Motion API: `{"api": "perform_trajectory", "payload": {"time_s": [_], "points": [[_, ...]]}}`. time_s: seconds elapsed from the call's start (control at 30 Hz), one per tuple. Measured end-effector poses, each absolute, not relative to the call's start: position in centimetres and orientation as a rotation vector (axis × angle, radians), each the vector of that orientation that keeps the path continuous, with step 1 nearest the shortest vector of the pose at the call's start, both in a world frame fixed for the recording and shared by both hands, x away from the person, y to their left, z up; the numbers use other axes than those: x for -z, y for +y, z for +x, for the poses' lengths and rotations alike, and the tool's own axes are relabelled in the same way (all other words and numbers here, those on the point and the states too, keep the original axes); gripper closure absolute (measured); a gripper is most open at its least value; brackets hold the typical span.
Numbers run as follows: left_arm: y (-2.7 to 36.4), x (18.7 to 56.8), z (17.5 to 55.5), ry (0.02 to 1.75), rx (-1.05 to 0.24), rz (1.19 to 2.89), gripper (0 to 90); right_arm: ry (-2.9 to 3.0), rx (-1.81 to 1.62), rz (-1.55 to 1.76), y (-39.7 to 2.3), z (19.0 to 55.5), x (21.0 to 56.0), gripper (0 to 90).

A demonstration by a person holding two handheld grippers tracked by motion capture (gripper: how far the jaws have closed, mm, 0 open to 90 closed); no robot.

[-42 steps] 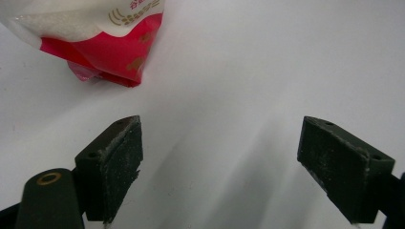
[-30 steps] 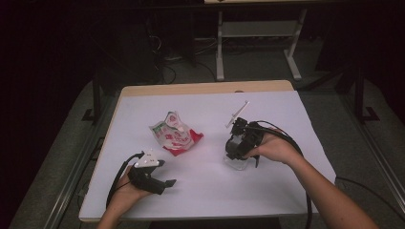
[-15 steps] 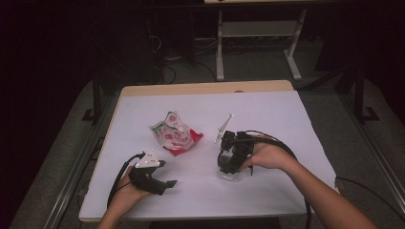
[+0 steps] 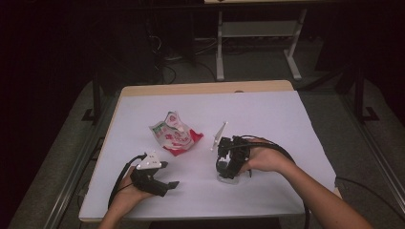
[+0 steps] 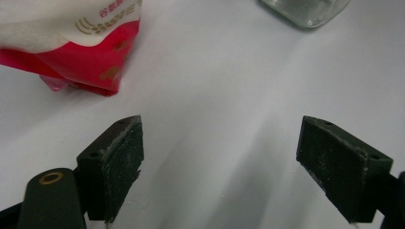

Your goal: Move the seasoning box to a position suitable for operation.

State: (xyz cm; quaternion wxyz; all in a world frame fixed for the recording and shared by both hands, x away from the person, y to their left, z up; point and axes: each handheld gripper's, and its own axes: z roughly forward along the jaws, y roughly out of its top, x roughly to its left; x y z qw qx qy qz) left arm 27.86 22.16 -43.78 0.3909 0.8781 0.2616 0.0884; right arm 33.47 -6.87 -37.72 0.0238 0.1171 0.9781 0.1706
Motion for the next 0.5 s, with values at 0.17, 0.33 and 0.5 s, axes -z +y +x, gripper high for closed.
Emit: {"api": "perform_trajectory", "payload": {"time_s": [0.17,0.33,0.5], "points": [[21.93,43.85,27.79,0.656,-0.234,2.22,15.9,3.026,-0.535,0.328,-7.01,33.47,37.8,15.3],[22.01,43.78,27.8,0.645,-0.25,2.234,15.7,3.037,-0.536,0.285,-7.18,33.58,37.78,12.5],[22.05,43.82,27.86,0.646,-0.246,2.231,15.5,3.026,-0.587,0.299,-7.72,33.62,37.35,7.6]]}}
